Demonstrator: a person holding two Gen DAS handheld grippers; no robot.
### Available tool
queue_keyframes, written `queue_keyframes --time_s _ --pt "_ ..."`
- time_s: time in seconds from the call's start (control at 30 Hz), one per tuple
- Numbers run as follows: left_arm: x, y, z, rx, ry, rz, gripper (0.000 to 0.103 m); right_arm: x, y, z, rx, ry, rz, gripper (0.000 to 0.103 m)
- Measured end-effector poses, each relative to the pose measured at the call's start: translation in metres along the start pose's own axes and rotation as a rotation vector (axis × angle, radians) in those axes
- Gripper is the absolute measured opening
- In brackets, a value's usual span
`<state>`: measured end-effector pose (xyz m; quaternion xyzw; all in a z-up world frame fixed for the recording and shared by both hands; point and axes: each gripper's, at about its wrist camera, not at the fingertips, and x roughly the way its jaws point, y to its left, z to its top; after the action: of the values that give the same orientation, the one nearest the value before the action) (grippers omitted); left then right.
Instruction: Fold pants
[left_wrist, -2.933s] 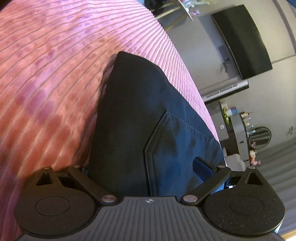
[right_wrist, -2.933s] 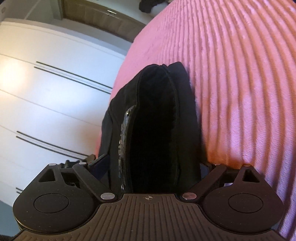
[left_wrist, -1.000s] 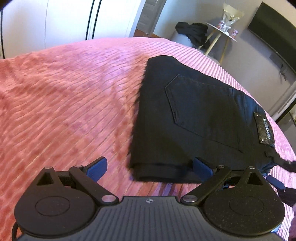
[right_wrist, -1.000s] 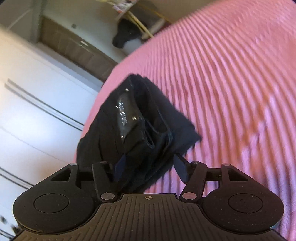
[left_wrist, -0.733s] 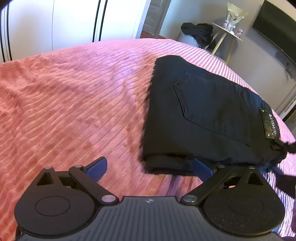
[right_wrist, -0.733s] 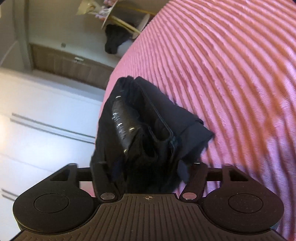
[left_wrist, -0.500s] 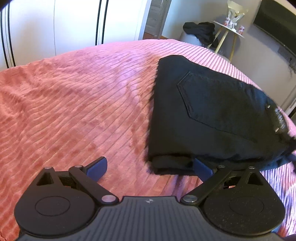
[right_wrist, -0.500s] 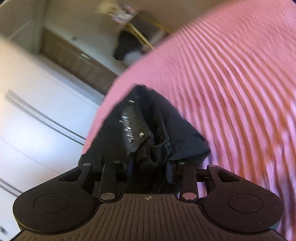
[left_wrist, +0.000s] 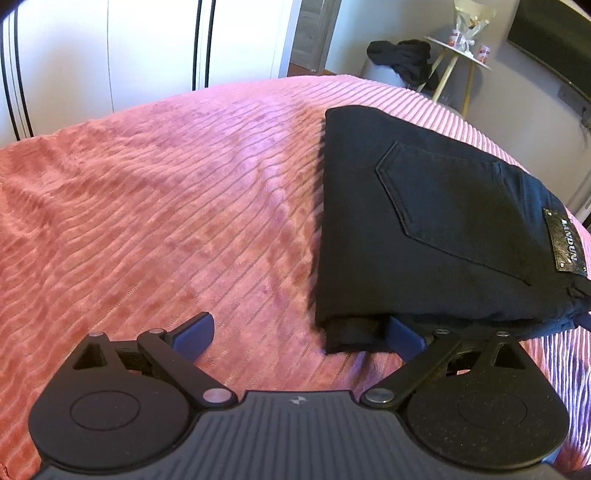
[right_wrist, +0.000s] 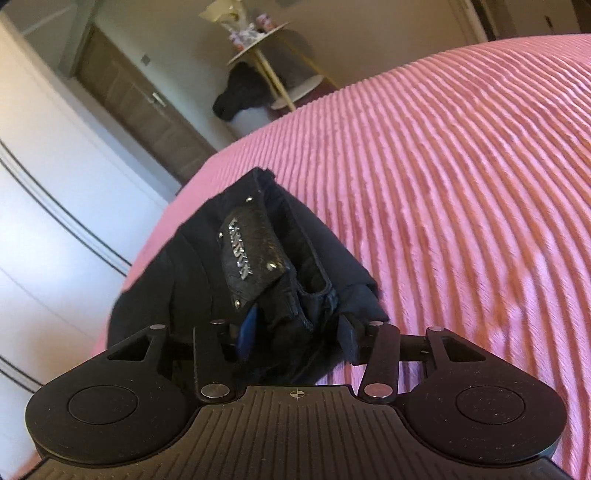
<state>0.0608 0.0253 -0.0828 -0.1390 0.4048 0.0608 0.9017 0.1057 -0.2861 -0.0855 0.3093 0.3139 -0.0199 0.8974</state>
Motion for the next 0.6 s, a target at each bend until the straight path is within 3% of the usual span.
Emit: queue_keyframes --time_s 0.17,0.23,0.27,0.4,0.53,0.6 --pt "-0.009 -0.004 0.003 0.022 -0.034 -0.009 0.099 -0.033 0.029 -0.004 -0.22 -0.168 -0.137 0.06" --pt "-0.016 -0.005 0.003 0.028 -0.082 -0.023 0.099 -0.041 0.029 -0.003 -0.234 -0.214 -0.103 0.06" --pt "-0.018 -0.006 0.003 0.031 -0.1 -0.024 0.099 -0.041 0.029 -0.004 -0.241 -0.216 -0.084 0.057" --pt "-0.021 -0.011 0.011 0.037 -0.148 -0.027 0.099 -0.026 0.046 -0.01 -0.353 -0.151 -0.059 0.026" --pt "-0.014 -0.029 0.038 0.091 -0.201 -0.016 0.099 -0.013 0.077 -0.009 -0.491 -0.168 -0.018 0.026" --pt "-0.005 -0.037 0.051 0.088 -0.195 -0.029 0.099 0.0 0.083 -0.007 -0.523 -0.146 -0.058 0.024"
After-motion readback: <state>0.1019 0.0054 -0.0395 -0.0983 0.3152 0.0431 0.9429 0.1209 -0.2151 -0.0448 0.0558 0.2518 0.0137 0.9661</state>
